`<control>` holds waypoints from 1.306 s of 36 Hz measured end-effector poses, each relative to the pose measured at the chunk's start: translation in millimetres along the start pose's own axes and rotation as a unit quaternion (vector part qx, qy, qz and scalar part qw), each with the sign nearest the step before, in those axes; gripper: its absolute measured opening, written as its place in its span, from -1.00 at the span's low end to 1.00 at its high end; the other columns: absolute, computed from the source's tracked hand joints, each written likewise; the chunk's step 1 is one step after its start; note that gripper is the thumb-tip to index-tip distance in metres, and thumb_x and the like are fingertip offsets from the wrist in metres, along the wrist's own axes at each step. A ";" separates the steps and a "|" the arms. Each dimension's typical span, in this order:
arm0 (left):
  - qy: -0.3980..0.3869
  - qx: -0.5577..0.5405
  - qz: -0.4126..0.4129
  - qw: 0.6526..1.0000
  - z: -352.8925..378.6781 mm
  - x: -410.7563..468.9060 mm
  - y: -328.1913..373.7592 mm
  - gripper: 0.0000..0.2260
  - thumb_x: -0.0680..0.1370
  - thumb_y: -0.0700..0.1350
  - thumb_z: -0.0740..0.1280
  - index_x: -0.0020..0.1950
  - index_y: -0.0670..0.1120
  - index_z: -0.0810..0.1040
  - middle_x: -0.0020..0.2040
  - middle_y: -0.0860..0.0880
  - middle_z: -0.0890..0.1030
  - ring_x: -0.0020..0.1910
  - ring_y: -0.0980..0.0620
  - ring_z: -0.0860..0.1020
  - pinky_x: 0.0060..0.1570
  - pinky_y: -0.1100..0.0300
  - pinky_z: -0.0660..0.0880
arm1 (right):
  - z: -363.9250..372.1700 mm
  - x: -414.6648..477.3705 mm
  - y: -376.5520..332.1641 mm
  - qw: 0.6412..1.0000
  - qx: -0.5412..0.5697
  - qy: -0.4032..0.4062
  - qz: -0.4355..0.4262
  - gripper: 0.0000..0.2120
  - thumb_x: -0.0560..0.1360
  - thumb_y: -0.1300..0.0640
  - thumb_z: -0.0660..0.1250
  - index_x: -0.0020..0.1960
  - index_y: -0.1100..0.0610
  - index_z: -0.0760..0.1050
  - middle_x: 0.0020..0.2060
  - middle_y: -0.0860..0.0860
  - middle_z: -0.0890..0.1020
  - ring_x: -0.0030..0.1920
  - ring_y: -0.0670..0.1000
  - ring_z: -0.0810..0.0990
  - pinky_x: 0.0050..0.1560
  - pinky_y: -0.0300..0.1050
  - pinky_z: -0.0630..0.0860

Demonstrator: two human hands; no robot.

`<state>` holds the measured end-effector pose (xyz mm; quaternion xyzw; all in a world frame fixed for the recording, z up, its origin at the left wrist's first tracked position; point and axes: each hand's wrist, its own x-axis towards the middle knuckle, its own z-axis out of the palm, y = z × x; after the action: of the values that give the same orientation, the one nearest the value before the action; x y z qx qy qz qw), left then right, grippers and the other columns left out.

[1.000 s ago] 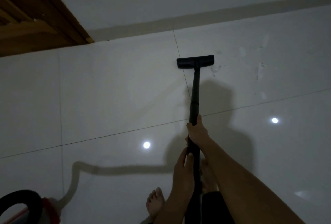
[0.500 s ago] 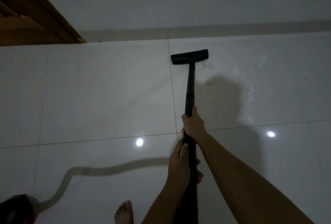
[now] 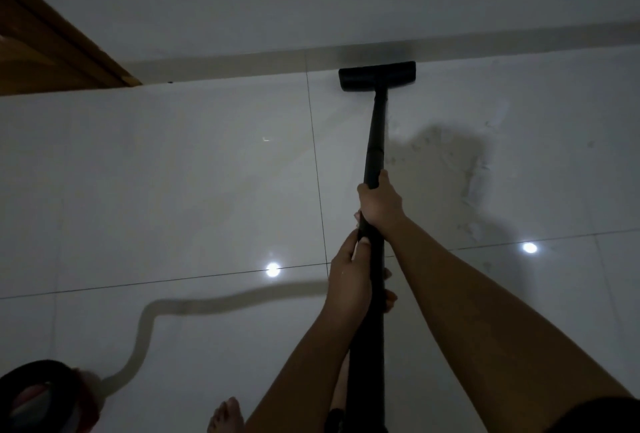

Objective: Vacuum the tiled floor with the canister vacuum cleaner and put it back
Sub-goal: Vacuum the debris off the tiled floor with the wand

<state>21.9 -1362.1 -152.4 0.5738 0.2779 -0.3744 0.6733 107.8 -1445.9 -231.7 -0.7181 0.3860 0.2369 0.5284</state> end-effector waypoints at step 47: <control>-0.018 0.056 0.010 0.998 14.3 -62.5 -38.0 -0.67 0.66 -0.04 0.03 0.39 0.00 0.37 -0.26 -0.18 0.49 -0.56 0.04 0.47 -0.56 0.28 0.43 | -23.1 -62.9 42.0 0.999 0.021 0.014 0.031 -0.40 0.63 0.16 0.12 0.58 0.01 -0.07 -0.06 0.14 0.47 -0.41 -0.02 0.48 -0.47 -0.25 0.42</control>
<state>-45.6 -1366.9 -121.0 0.6063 0.2391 -0.3929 0.6487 35.4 -1454.6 -201.3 -0.6979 0.4202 0.2345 0.5304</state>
